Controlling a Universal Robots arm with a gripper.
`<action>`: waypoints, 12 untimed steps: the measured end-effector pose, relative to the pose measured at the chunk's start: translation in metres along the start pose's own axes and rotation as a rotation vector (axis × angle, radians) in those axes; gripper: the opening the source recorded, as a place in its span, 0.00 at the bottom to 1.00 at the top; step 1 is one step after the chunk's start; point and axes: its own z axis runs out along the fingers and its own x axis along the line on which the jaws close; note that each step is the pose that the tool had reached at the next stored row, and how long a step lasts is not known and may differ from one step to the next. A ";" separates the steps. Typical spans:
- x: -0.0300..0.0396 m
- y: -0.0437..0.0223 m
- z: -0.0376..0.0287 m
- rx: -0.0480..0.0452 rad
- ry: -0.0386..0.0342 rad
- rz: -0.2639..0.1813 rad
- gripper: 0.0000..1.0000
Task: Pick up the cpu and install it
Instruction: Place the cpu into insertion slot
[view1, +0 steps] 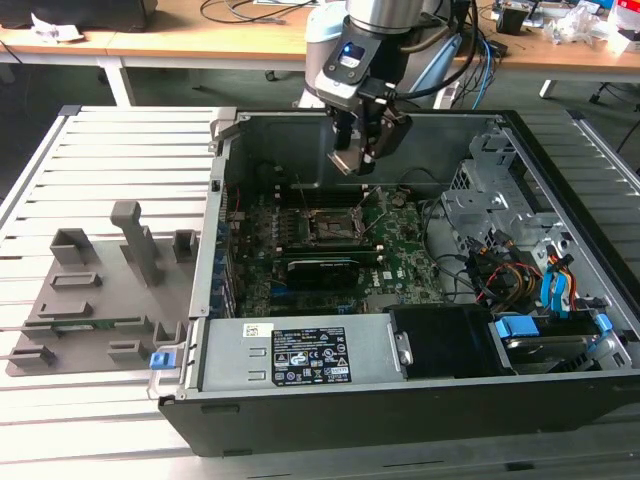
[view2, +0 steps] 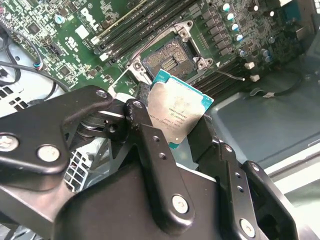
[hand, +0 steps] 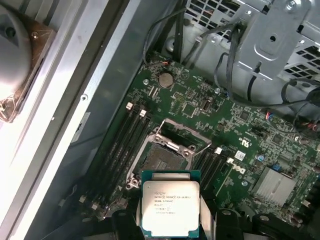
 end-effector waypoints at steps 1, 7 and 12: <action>0.0000 0.0000 0.0000 -0.0002 0.0009 0.017 0.55; 0.0000 0.0000 0.0001 -0.0011 0.0049 0.094 0.55; 0.0000 0.0000 0.0001 -0.0018 0.0085 0.165 0.55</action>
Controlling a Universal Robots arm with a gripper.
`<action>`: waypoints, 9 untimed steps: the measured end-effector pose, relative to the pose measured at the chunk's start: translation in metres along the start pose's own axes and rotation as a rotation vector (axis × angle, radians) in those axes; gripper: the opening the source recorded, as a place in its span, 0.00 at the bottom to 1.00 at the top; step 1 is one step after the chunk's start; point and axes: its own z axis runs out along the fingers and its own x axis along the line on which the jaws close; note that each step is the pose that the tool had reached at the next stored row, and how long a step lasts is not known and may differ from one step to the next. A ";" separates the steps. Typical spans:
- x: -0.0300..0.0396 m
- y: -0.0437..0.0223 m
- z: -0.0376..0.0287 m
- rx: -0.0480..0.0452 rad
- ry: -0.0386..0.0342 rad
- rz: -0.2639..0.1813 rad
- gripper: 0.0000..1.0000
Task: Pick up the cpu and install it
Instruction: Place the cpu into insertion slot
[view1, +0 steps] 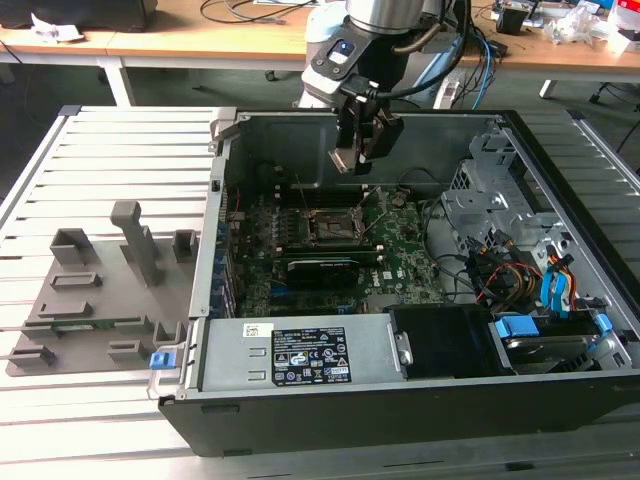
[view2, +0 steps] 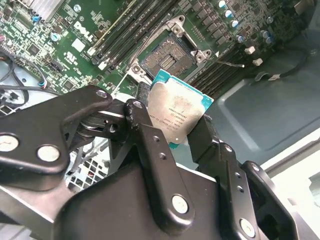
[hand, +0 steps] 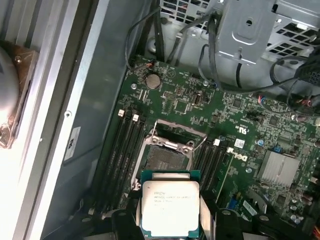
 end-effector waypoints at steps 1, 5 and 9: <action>0.0000 0.0000 0.0000 -0.0002 0.0007 0.013 0.55; 0.0000 0.0000 0.0000 -0.0006 0.0031 0.060 0.55; 0.0000 0.0000 0.0001 -0.0013 0.0064 0.123 0.55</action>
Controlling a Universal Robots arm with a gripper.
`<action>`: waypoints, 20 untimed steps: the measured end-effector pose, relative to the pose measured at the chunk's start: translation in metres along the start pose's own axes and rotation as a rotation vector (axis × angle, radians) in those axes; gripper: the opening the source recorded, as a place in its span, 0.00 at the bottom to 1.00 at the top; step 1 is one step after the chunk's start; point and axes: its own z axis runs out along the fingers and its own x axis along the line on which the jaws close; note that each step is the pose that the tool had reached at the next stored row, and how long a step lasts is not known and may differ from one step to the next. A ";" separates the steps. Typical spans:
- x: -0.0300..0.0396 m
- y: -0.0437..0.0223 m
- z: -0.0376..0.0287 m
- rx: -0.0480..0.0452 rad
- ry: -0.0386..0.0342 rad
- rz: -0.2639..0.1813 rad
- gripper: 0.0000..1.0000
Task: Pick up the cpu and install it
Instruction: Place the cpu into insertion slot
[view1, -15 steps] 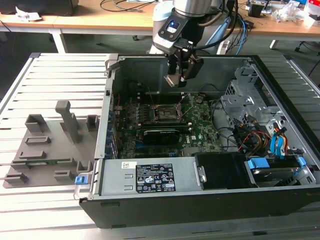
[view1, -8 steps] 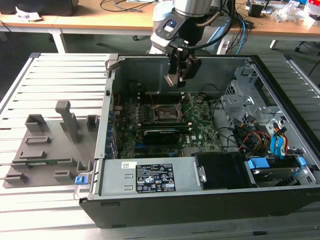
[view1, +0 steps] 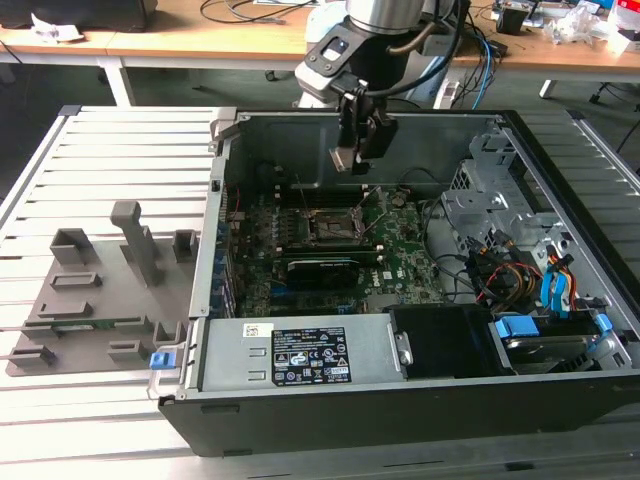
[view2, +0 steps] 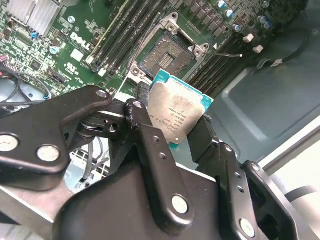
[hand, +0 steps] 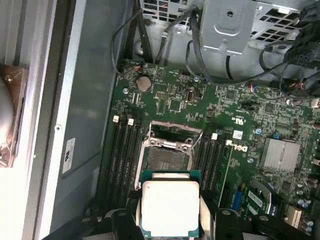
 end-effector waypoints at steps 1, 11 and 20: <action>0.0000 0.0000 0.0000 -0.0001 0.0007 0.013 0.55; 0.0000 0.0000 0.0001 -0.0014 0.0067 0.129 0.55; 0.0001 0.0000 0.0004 -0.0187 0.0009 0.071 0.55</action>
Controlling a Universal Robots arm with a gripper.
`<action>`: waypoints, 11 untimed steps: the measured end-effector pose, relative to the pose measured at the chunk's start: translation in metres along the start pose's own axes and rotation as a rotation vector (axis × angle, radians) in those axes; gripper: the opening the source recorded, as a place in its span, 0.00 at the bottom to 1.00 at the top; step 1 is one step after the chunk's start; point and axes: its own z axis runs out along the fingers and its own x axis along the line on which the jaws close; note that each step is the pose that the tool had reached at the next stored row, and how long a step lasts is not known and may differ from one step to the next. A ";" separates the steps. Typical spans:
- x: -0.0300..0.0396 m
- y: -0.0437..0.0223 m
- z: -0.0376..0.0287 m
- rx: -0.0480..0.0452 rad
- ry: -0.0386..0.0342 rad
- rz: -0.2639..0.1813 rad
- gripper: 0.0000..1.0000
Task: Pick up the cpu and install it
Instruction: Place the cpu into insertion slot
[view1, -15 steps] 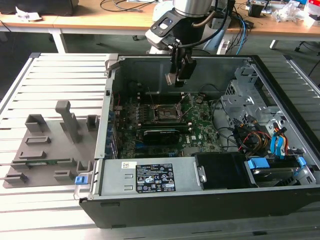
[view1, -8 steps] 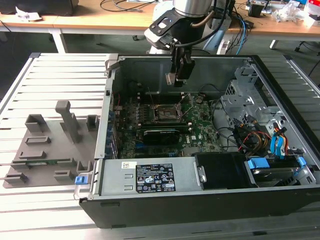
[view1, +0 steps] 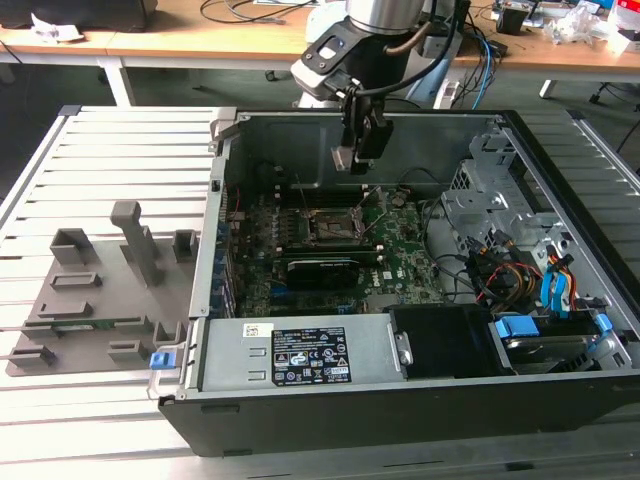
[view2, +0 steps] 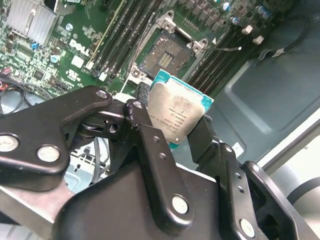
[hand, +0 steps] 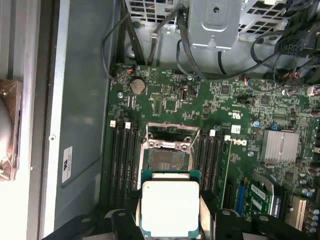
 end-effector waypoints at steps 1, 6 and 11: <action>-0.0001 0.0000 0.0001 -0.0160 -0.0017 0.000 0.55; -0.0001 -0.0001 0.0001 -0.0185 -0.0024 0.000 0.55; 0.0001 -0.0021 0.0041 -0.0186 -0.0021 0.000 0.55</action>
